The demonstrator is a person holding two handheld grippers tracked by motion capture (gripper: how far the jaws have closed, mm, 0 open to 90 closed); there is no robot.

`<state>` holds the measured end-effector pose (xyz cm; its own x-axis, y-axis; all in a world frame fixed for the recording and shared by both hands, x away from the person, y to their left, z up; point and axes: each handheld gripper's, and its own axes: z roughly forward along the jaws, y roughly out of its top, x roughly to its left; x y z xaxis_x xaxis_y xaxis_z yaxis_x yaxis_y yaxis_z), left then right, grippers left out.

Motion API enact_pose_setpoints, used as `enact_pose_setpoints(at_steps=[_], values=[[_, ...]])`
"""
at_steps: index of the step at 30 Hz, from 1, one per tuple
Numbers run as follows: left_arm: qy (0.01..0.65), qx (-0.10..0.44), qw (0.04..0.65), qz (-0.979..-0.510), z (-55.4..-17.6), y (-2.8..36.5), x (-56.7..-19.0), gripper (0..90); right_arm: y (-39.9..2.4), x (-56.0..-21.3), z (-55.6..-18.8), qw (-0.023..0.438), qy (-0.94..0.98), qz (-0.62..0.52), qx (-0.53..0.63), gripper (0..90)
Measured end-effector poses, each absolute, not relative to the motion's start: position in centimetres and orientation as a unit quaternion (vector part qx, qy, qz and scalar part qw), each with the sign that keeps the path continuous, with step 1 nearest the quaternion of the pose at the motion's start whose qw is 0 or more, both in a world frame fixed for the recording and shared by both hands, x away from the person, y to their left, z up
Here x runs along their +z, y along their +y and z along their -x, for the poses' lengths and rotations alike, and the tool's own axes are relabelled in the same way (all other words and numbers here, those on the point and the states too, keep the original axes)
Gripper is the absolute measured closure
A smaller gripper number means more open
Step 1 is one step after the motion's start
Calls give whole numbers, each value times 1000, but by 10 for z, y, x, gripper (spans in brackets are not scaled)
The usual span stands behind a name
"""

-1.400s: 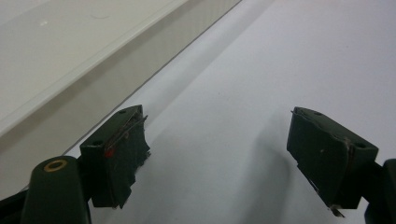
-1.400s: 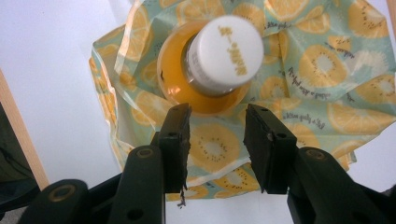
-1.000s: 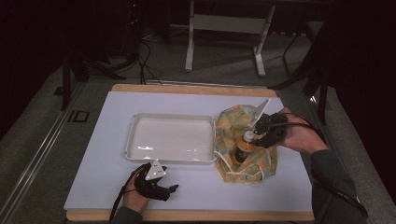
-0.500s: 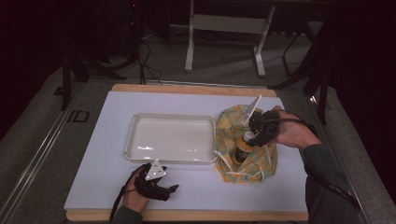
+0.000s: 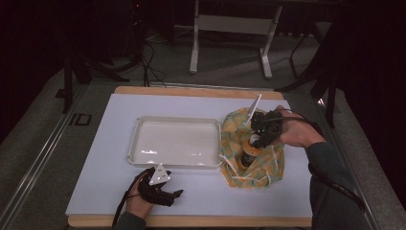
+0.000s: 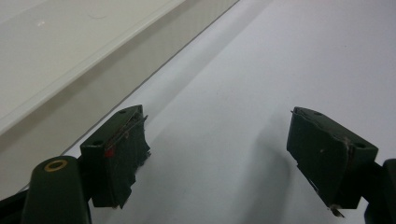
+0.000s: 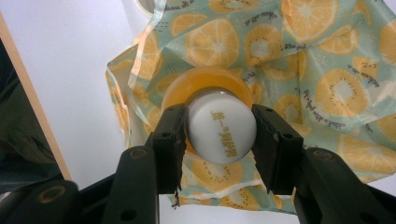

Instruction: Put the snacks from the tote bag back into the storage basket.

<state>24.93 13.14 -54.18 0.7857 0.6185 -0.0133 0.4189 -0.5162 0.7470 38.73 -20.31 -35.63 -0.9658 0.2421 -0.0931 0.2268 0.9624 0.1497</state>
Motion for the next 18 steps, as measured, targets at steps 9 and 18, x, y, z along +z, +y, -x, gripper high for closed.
enact_pose_setpoints(at_steps=[9,18], values=[[301,128,389,-861,-249,131,-542,198,-200,-357,-388,52,990,-121,59,582],[301,128,389,-861,-249,131,-542,198,-198,-356,-388,54,990,-118,55,587]])
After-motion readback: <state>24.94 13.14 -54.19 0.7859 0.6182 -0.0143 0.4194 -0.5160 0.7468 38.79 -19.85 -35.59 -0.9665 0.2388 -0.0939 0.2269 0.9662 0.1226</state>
